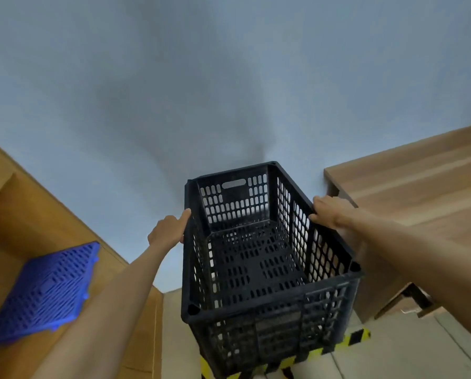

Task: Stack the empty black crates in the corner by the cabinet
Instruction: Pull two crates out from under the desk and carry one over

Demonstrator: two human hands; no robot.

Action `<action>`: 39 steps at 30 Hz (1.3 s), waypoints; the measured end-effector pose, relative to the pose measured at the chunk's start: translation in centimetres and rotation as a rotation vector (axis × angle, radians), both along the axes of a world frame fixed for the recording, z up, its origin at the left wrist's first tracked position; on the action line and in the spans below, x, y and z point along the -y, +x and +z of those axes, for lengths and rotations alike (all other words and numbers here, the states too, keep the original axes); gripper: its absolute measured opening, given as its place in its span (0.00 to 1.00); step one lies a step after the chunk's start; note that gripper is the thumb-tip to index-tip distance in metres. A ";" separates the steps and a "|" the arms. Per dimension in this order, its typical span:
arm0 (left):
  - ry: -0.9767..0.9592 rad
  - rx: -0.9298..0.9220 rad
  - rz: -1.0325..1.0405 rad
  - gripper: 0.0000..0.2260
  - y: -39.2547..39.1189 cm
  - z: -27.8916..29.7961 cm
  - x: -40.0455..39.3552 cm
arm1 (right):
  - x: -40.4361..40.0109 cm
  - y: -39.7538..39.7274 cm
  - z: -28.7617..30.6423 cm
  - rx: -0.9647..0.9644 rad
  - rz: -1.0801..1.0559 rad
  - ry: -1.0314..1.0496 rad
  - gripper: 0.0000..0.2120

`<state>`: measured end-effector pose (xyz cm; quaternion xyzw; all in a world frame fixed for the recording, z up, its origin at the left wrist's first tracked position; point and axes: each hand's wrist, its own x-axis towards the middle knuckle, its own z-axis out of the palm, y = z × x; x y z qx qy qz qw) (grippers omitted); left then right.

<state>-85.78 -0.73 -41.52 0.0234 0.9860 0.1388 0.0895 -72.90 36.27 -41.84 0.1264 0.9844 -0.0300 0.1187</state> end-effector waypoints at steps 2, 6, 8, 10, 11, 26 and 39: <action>0.009 0.013 -0.011 0.33 -2.6 -0.1 0.4 | 0.7 -1.9 -0.1 0.011 -0.010 0.015 0.16; -0.011 0.013 -0.036 0.37 -7.2 -0.9 0.7 | 1.8 -5.1 -1.4 -0.014 -0.055 0.021 0.15; -0.025 0.032 -0.046 0.38 -8.4 -1.7 0.9 | 2.4 -5.8 -1.9 0.005 -0.067 0.032 0.15; -0.024 0.063 -0.049 0.38 -9.2 -2.7 0.8 | 2.6 -6.1 -3.2 0.004 -0.079 0.050 0.16; -0.023 0.071 -0.054 0.38 -9.6 -3.3 0.8 | 2.6 -6.2 -3.8 -0.003 -0.086 0.060 0.16; -0.030 0.308 -0.098 0.34 -10.2 -8.1 -0.7 | -0.4 -8.7 -7.9 0.185 0.004 0.015 0.21; -0.043 0.355 0.045 0.14 -8.6 -9.4 -2.2 | -2.9 -13.6 -9.3 0.376 -0.025 -0.347 0.17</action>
